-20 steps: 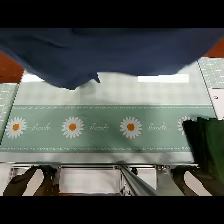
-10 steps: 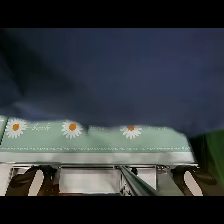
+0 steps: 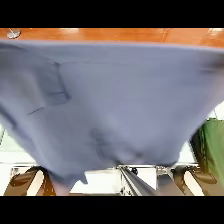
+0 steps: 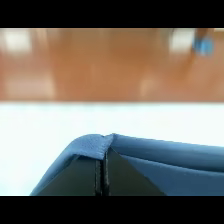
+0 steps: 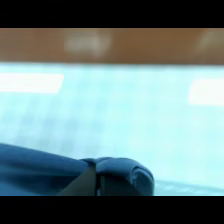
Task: Fold the shirts.
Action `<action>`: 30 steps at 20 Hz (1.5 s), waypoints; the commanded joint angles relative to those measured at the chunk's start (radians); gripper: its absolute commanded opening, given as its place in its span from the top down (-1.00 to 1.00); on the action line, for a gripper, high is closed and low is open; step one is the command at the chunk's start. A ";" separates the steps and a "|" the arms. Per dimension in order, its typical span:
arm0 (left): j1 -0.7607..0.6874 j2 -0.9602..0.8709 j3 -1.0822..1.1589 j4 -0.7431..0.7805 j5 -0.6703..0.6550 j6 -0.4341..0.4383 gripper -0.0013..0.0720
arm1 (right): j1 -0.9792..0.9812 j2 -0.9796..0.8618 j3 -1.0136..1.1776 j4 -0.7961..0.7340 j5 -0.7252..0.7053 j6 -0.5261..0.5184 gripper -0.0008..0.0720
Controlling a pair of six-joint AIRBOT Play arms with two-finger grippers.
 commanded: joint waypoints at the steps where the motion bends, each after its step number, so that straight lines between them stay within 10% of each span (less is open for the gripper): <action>1: -0.032 -0.128 -0.179 -0.034 0.098 -0.007 0.91 | 0.001 -0.148 -0.198 0.083 -0.134 -0.071 0.91; 5: -0.139 -0.448 -0.177 0.007 0.288 0.030 0.91 | 0.001 -0.455 -0.208 0.126 -0.288 -0.080 0.91; 13: -0.172 -0.962 0.057 -0.070 0.355 -0.229 0.91 | 0.013 -0.999 0.156 0.204 -0.355 -0.044 0.91; 27: -0.161 -1.023 -0.045 -0.071 -0.041 -0.092 0.91 | 0.043 -1.077 0.053 -0.042 -0.042 -0.033 0.91; 28: -0.163 -1.030 -0.052 -0.071 -0.074 -0.092 0.91 | 0.045 -1.077 0.029 -0.042 -0.040 -0.006 0.66; 29: -0.159 -1.033 -0.050 -0.070 -0.123 -0.092 0.86 | 0.043 -1.077 0.025 -0.043 -0.016 0.019 -0.42; 30: -0.146 -1.033 -0.037 -0.057 -0.188 -0.084 0.20 | 0.037 -1.074 0.043 -0.049 0.028 0.000 -0.75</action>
